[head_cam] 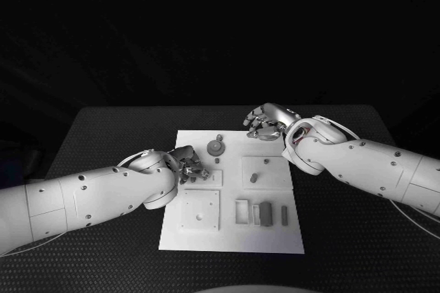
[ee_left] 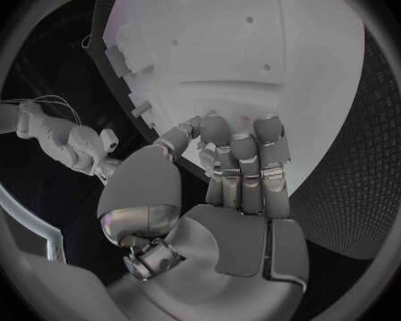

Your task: Assemble the parts on the task board

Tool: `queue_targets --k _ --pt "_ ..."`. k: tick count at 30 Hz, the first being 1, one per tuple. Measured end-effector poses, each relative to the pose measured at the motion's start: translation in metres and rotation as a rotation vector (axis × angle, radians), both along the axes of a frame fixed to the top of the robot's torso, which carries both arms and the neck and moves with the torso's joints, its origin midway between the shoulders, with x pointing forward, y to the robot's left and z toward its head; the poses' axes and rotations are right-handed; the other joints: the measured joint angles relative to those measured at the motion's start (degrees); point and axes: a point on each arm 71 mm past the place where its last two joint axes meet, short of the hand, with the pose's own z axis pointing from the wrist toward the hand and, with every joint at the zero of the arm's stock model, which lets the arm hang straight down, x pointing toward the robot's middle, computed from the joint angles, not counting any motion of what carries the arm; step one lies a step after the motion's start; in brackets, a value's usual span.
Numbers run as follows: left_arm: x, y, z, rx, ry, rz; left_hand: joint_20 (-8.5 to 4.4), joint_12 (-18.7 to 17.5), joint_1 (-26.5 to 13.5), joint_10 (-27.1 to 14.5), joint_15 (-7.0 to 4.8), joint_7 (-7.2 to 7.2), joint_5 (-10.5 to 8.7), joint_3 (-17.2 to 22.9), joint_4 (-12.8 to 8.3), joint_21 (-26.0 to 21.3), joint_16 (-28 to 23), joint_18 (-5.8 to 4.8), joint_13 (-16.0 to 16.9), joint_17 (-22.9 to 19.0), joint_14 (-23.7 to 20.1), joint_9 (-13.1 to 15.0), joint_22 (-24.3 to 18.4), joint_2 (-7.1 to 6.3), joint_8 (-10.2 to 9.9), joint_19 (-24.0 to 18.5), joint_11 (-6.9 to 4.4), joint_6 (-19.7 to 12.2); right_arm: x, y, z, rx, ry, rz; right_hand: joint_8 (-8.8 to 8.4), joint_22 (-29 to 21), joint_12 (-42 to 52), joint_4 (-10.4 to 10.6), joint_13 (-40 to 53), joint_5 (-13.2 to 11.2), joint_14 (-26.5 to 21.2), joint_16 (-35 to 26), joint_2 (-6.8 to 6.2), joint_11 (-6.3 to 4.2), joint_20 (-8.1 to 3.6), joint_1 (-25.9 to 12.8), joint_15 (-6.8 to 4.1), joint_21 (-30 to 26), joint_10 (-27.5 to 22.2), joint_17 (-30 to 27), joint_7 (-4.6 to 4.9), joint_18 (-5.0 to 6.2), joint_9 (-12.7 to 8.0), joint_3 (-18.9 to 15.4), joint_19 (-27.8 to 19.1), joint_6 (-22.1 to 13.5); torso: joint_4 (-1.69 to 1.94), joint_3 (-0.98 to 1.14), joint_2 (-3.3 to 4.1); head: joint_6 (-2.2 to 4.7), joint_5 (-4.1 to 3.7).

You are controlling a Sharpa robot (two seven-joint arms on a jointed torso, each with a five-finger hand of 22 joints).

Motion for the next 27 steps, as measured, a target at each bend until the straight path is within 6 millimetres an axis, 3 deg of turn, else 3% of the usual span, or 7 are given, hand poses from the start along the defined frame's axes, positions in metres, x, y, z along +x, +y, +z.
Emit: queue_targets --k 27 --pt "0.0019 0.0000 -0.0001 0.016 0.007 0.007 -0.32 1.63 0.00 -0.14 -0.05 0.00 -1.45 0.11 0.59 0.30 1.56 0.00 0.14 -0.04 -0.05 0.29 0.00 0.00 0.72 0.54 0.14 0.00 -0.0002 -0.0002 0.0000 0.001 0.001 0.001 0.00 0.00 0.00 0.00 0.00 0.00 0.10 0.00 0.00 -0.01 -0.11 0.00 0.10 -0.21 -0.01 0.00 -0.26 0.00 -0.04 0.00 0.11 -0.07 0.03 0.02 -0.01 -0.17 0.03"
